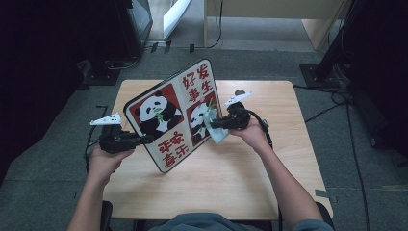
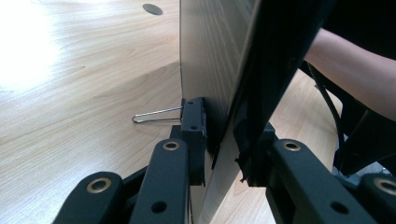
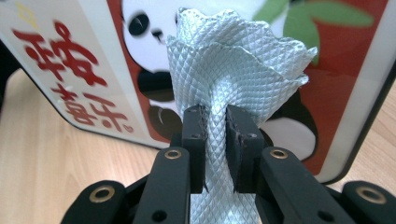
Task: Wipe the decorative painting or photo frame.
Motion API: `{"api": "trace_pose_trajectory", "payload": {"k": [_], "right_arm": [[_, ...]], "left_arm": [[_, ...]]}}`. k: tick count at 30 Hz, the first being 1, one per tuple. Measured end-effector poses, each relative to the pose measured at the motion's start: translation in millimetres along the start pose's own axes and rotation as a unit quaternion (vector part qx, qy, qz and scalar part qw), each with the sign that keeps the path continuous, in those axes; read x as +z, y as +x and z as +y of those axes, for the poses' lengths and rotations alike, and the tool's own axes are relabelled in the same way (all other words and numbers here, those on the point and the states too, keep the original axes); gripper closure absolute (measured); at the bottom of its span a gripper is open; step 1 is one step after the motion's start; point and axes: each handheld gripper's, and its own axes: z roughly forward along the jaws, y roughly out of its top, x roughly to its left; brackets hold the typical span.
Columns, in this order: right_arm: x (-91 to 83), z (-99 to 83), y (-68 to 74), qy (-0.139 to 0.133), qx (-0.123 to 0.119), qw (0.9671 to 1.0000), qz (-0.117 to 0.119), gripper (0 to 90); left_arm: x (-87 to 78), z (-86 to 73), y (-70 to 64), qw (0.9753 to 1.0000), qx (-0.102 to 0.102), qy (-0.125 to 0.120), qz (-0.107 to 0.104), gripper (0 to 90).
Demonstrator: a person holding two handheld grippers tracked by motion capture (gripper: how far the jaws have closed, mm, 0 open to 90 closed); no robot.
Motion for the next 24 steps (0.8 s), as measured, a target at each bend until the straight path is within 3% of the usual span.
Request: {"api": "trace_pose_trajectory", "payload": {"k": [13,17,24], "right_arm": [[-28.6,54.4,31.2,-0.039,-0.051,0.9979,0.004,81.2],[-40.7,72.5,40.2,-0.061,-0.068,0.9958,0.006,81.6],[-53.7,109.4,50.2,-0.071,-0.094,0.993,0.0,81.6]], "left_arm": [[0.8,-2.6,-1.2,0.9999,-0.008,-0.012,0.005,75.4],[0.6,-3.4,-1.8,0.9999,-0.008,-0.013,0.007,75.7],[0.8,-3.2,-1.7,0.9998,-0.01,-0.014,0.007,75.7]]}}
